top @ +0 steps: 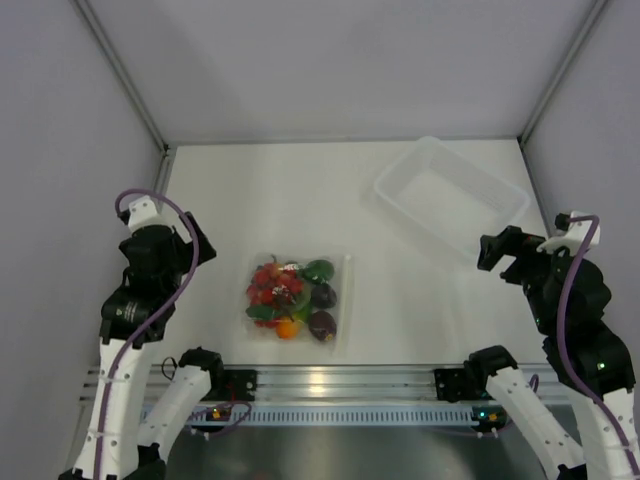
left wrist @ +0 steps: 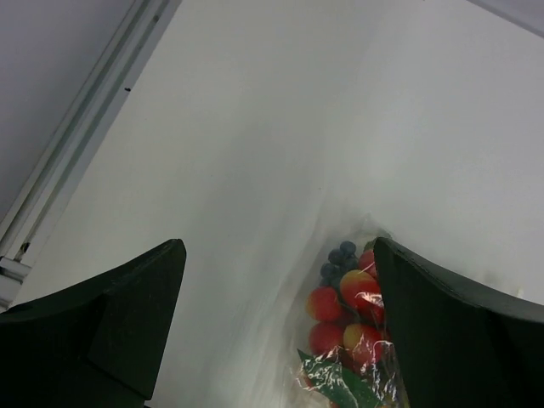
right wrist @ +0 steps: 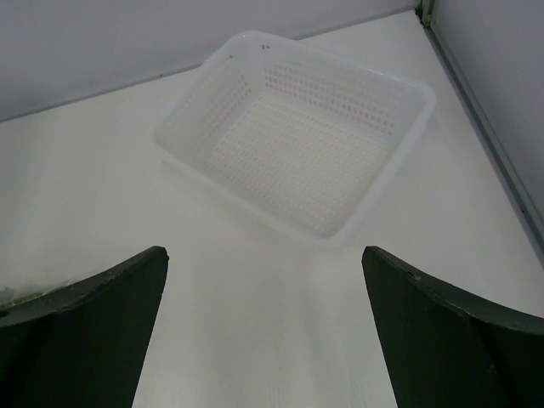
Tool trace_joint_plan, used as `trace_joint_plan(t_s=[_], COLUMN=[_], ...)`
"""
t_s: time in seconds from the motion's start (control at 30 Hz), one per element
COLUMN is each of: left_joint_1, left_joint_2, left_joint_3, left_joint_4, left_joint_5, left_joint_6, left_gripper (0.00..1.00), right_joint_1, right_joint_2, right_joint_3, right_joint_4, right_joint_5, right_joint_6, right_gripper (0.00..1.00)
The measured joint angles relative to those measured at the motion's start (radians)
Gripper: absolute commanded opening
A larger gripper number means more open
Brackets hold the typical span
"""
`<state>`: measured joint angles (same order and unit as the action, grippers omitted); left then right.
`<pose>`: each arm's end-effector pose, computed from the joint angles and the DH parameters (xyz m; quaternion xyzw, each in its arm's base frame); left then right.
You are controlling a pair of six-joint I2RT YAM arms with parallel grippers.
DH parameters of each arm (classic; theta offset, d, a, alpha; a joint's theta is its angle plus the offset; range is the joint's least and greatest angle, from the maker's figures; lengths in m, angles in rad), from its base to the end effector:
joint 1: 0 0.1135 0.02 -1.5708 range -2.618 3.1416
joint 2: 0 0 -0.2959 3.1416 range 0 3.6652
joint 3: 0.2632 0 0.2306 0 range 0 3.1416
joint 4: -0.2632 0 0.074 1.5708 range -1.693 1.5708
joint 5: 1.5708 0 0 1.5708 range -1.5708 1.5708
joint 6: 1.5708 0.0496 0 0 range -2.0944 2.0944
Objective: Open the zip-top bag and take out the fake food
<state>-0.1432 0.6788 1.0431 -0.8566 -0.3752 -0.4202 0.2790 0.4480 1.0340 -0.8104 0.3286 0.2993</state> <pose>0.0840 0.0063 0.3779 -0.2112 0.8217 0.0135 0.5291 0.0270 -0.0089 0.3879 0.1098 0.7702 0.0528 0.6260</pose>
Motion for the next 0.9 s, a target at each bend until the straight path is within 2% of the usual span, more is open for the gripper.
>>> trace_joint_plan(t_s=[0.27, 0.43, 0.53, 0.6, 0.9], left_joint_1=[0.0, -0.001, -0.029, -0.094, -0.557], left_joint_2=[0.09, 0.224, 0.32, 0.38, 0.687], left_joint_3=[0.015, 0.069, 0.09, 0.106, 0.243], left_joint_4=[-0.002, -0.001, -0.001, -0.003, 0.003], left_joint_5=[0.095, 0.184, 0.172, 0.13, -0.122], left_joint_6=[0.003, 0.012, 0.01, 0.003, -0.071], left_gripper=[0.99, 0.98, 0.99, 0.98, 0.99], right_joint_1=[0.0, 0.0, 0.0, 0.0, 0.0], right_joint_2=[-0.001, 0.0, 0.002, 0.005, 0.011], right_joint_3=[-0.003, -0.054, -0.073, -0.082, -0.104], right_joint_4=[0.004, 0.013, 0.014, 0.017, 0.021], right_joint_5=[-0.009, -0.061, -0.084, -0.092, -0.124], right_joint_6=[0.016, 0.036, 0.045, 0.047, 0.054], right_gripper=[0.99, 0.99, 0.99, 0.99, 0.99])
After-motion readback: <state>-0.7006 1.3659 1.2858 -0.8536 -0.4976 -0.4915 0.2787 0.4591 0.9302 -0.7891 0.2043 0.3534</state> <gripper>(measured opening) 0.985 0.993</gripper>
